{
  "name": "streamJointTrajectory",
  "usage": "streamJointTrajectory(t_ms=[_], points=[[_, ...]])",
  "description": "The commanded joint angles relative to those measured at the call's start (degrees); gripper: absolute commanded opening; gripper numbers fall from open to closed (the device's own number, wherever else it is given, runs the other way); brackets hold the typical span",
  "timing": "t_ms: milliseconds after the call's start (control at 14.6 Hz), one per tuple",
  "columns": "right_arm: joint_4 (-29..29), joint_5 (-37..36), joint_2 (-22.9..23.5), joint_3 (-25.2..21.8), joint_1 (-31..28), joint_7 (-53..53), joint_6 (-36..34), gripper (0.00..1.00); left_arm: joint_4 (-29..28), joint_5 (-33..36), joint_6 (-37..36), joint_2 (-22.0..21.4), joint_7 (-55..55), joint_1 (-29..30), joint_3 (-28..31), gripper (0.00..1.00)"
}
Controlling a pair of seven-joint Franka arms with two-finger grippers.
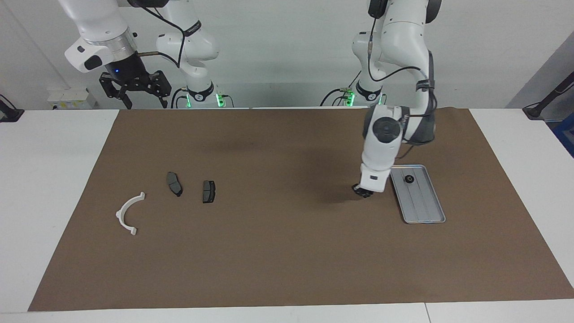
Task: Pick bearing gear from pile to tray
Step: 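Place the second bearing with the left gripper into the silver tray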
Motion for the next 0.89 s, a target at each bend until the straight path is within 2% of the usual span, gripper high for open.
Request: streamJointTrajectory(t_ms=[0,137,274,479,821], points=[[-0.55,0.43,-0.05,1.54,-1.83,0.59,1.26,1.00,-1.90,0.15,0.78,-1.22,14.91,8.46,-1.19,0.00],[-0.47,0.43,0.04,1.45,-1.92,0.59,1.26,1.00,-2.69,-2.83,2.11,-1.22,28.27,12.87,-1.20,0.00],[-0.38,0.43,0.04,1.45,-1.84,0.59,1.34,1.00,-2.78,-7.66,3.60,-0.78,35.95,15.00,-1.02,0.00],[-0.38,0.52,0.13,1.45,-1.92,-1.68,1.43,1.00,-2.87,-7.94,6.50,0.79,37.83,15.18,-1.02,0.00],[-0.55,0.52,0.30,1.36,-1.92,-3.46,1.43,1.00,-2.87,-7.94,6.86,1.33,41.16,14.82,-1.02,0.00]])
